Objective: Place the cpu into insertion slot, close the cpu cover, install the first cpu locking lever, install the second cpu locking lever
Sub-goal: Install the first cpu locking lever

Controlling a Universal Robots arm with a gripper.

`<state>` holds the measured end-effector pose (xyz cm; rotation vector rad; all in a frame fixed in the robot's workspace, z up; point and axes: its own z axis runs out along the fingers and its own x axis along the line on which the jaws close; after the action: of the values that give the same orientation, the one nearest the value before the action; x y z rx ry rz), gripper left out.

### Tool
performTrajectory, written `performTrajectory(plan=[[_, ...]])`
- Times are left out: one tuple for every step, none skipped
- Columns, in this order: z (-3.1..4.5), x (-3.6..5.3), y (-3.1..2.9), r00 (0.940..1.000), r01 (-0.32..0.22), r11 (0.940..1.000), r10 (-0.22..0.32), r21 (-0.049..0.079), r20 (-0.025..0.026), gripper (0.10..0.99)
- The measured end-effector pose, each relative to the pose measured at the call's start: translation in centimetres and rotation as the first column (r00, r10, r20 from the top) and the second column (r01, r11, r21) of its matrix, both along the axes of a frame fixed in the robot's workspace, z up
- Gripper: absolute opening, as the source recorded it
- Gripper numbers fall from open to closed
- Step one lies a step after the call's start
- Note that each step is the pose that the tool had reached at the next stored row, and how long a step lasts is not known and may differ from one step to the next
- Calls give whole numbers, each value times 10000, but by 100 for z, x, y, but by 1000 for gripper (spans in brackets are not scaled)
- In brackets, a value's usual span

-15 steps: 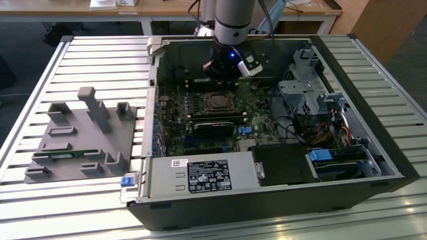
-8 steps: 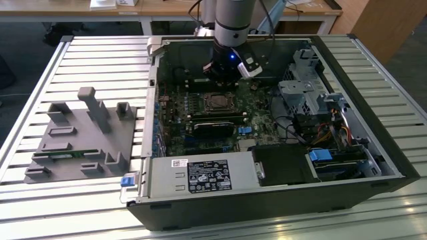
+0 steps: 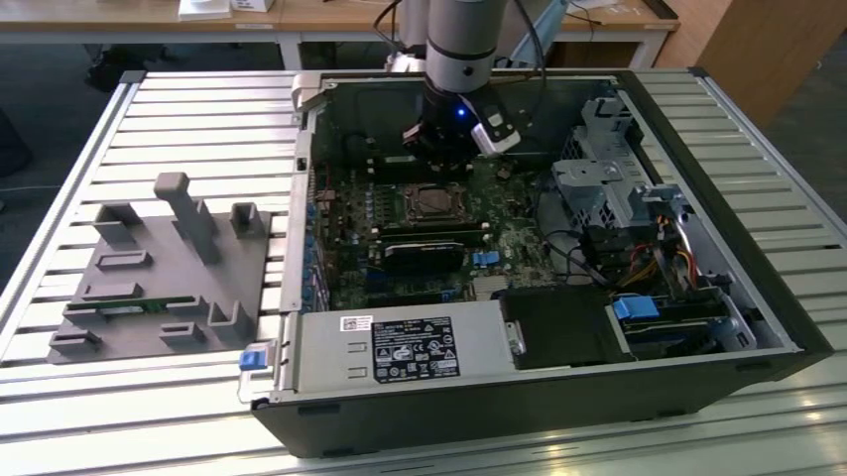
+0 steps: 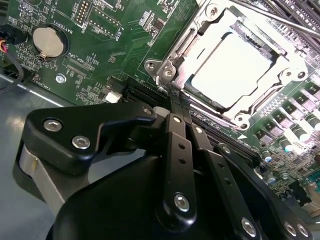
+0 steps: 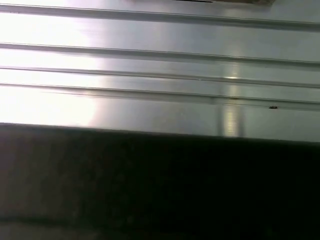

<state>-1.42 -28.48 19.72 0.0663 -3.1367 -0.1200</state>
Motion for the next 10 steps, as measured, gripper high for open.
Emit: performTrajectory(plan=[[12, 0, 1, 10000, 1, 10000, -1, 4, 2, 106], [30, 0, 0, 10000, 1, 10000, -1, -2, -1, 106], [49, -1, -1, 10000, 1, 10000, -1, -6, -4, 106], [67, -1, -1, 10000, 1, 10000, -1, -2, -2, 106], [90, -1, -1, 10000, 1, 10000, -1, -5, -2, 106], [111, -1, -1, 10000, 1, 10000, -1, -6, -4, 106], [124, -1, -1, 10000, 0, 10000, 0, -6, -4, 106], [128, -1, -1, 10000, 1, 10000, -1, -6, -4, 106], [127, -1, -1, 10000, 0, 10000, 0, -5, -4, 106], [128, -1, -5, 10000, 0, 10000, 0, -7, -6, 106]])
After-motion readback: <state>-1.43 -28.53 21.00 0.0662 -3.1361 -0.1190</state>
